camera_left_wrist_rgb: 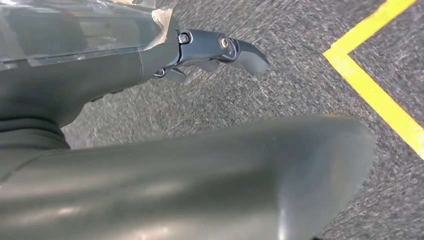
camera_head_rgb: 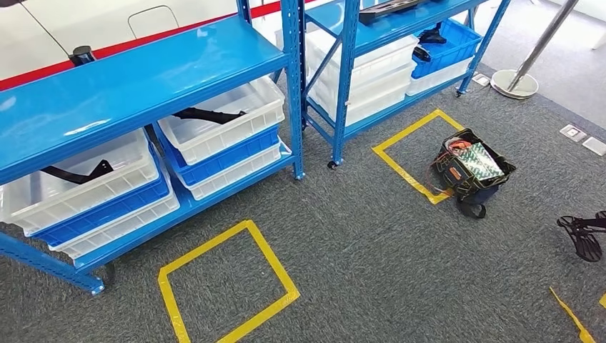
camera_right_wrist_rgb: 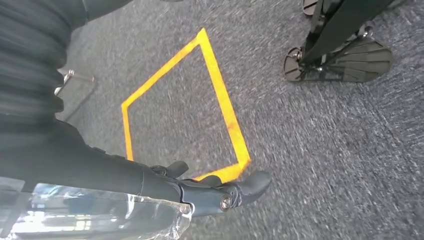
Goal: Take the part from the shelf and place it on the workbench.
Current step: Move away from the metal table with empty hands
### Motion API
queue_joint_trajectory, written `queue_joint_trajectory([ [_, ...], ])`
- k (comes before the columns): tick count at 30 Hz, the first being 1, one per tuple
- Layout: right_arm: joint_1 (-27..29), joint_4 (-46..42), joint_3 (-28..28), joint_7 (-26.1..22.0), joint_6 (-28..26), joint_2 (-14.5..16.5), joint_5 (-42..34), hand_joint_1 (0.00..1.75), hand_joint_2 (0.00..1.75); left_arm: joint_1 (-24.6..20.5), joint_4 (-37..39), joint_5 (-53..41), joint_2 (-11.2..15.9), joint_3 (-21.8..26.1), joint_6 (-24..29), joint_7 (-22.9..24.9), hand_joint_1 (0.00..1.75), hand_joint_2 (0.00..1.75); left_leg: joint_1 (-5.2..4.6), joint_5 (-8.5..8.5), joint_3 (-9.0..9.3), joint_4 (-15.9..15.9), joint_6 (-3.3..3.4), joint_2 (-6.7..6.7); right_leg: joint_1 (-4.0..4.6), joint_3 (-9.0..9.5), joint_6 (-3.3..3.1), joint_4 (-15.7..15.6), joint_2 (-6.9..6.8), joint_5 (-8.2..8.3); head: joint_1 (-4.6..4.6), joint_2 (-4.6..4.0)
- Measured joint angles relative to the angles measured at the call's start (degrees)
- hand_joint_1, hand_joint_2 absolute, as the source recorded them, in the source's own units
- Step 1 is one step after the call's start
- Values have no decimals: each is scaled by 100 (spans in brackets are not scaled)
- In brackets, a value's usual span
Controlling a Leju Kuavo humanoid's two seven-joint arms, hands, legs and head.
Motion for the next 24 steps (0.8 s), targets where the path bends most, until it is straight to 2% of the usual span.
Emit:
queue_joint_trajectory([
  [1,12,0,0,0,0,0,-4,0,175,-6,0,-4,0,-1,-2,1,0,0,7,-185,-200,398,-18,110,16,-15,-24,1,-81,-5,-14,0],
  [2,24,0,0,0,0,1,-8,0,175,-6,0,-8,0,-1,-2,1,0,0,15,-295,-359,716,-29,163,31,-30,-34,2,-165,-9,-15,0],
  [3,29,0,0,0,0,1,-11,0,175,0,0,-11,-1,-1,-2,2,0,0,22,-293,-419,839,-33,186,41,-43,-41,2,-246,-15,-16,0],
  [4,29,0,0,0,0,3,-11,0,175,8,0,-14,1,-1,-2,3,0,0,26,-191,-358,735,-29,207,46,-49,-42,2,-320,-23,-17,0],
  [5,25,0,0,0,0,8,-11,0,175,11,0,-17,3,-1,-2,3,0,0,27,-20,-174,415,-16,268,48,-41,-40,2,-390,-31,-19,0],
  [7,20,0,0,0,0,19,-11,0,175,-8,-2,-23,14,-1,-2,3,0,0,6,264,298,-387,32,540,75,11,-9,5,-513,-55,-21,0],
  [8,18,0,0,0,0,24,-11,0,175,-25,-3,-25,18,-1,-2,2,0,0,-14,330,445,-644,60,634,92,40,18,6,-573,-65,-14,0],
  [9,15,0,0,0,0,26,-11,0,175,-39,-4,-26,21,-2,-2,2,0,0,-35,346,501,-759,87,672,104,69,49,5,-631,-73,-7,0],
  [11,-5,-1,0,0,-1,27,-11,0,175,-38,-4,-27,24,-3,-2,2,0,0,-56,379,488,-793,148,526,106,109,124,-12,-733,-75,5,0],
  [12,-15,-1,0,0,-1,27,-11,0,175,-27,-4,-28,22,-3,-2,2,0,0,-46,411,497,-828,181,460,98,109,156,12,-666,-99,9,0],
  [13,-19,-2,0,0,-2,26,-11,0,175,-19,-4,-27,22,-2,-2,3,0,0,-27,446,507,-864,217,393,93,68,172,114,-525,-166,12,0],
  [14,-15,-2,0,0,-2,26,-11,0,175,-21,-4,-26,21,-2,-2,4,0,0,-3,480,513,-898,248,324,87,-37,170,343,-337,-290,22,0],
  [15,-7,-2,0,0,-2,26,-11,0,175,-29,-4,-25,20,-2,-3,5,0,0,7,497,497,-909,265,251,71,-213,152,709,-145,-460,33,0],
  [16,4,-2,0,0,-2,26,-11,0,175,-38,-4,-24,20,-2,-3,7,0,0,12,508,480,-909,277,169,66,-416,135,1126,-40,-630,38,0],
  [17,12,-2,0,0,-2,25,-11,0,175,-43,-4,-26,18,-2,-4,7,0,0,14,515,468,-908,279,81,61,-598,140,1488,6,-754,43,0],
  [18,20,-2,0,1,-2,23,-11,0,175,-40,-4,-28,15,-3,-4,7,0,0,17,520,463,-906,276,-9,56,-700,171,1680,21,-788,43,0],
  [19,27,-1,0,1,-2,20,-10,0,175,-31,-4,-29,13,-3,-5,9,0,0,23,523,467,-903,267,-96,46,-686,223,1624,29,-718,44,0],
  [20,32,-1,0,2,-2,15,-4,0,175,-23,-4,-30,10,-2,-7,12,0,0,31,526,475,-899,253,-186,29,-558,290,1328,54,-559,44,0],
  [21,35,0,0,2,-2,10,7,0,175,-18,-4,-30,7,-2,-9,15,0,0,40,526,480,-894,231,-270,2,-359,357,885,144,-361,47,0],
  [22,37,0,0,1,0,7,21,0,175,-17,-4,-27,8,-1,-10,18,0,0,35,520,479,-878,198,-348,-19,-175,393,464,278,-199,53,0],
  [23,31,0,0,1,2,6,37,0,175,-17,-4,-24,9,-1,-8,19,0,0,29,514,468,-866,161,-411,-33,-42,388,151,376,-87,55,0],
  [24,19,0,1,1,3,7,49,0,175,-16,-4,-18,12,-1,-6,20,0,0,23,512,449,-859,121,-465,-31,25,350,1,445,-42,51,0],
])
